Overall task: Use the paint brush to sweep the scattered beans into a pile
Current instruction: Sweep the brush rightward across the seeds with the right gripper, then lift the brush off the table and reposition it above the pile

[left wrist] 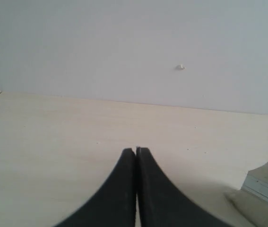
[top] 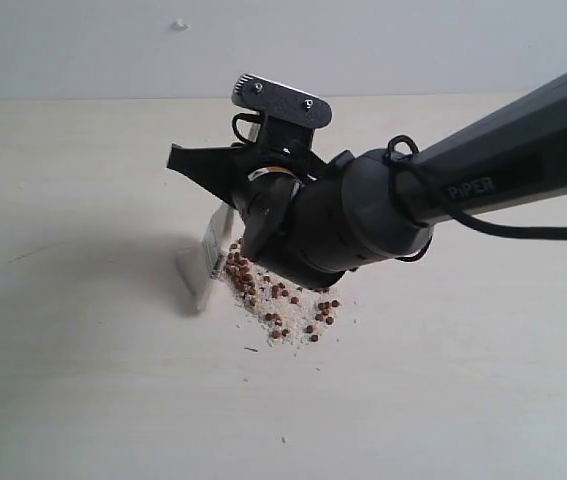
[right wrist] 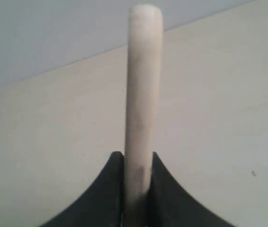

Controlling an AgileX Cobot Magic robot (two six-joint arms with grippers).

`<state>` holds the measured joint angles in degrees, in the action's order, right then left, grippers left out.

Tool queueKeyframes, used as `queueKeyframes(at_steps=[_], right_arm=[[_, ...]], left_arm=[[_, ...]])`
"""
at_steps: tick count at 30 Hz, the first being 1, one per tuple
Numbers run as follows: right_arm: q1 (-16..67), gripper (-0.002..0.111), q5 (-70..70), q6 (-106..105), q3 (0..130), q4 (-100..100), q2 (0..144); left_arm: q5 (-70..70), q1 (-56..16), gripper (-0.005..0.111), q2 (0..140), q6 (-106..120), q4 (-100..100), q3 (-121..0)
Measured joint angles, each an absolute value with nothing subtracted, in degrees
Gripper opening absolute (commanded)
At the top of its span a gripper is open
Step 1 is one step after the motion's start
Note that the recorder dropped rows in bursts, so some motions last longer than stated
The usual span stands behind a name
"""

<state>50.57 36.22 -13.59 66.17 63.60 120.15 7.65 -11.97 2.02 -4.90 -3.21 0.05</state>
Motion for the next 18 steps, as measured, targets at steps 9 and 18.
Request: queueKeyframes(at_steps=[9,18], right_arm=[[50.6,0.000,38.0,-20.5,66.5,69.5,119.1],[50.6,0.000,36.3,-23.8,66.4,69.4,112.7]], left_arm=[[7.6,-12.0,0.000,2.0,-4.9,-3.2,0.0],[7.6,-12.0,0.000,2.0,-4.9,-3.2,0.0]])
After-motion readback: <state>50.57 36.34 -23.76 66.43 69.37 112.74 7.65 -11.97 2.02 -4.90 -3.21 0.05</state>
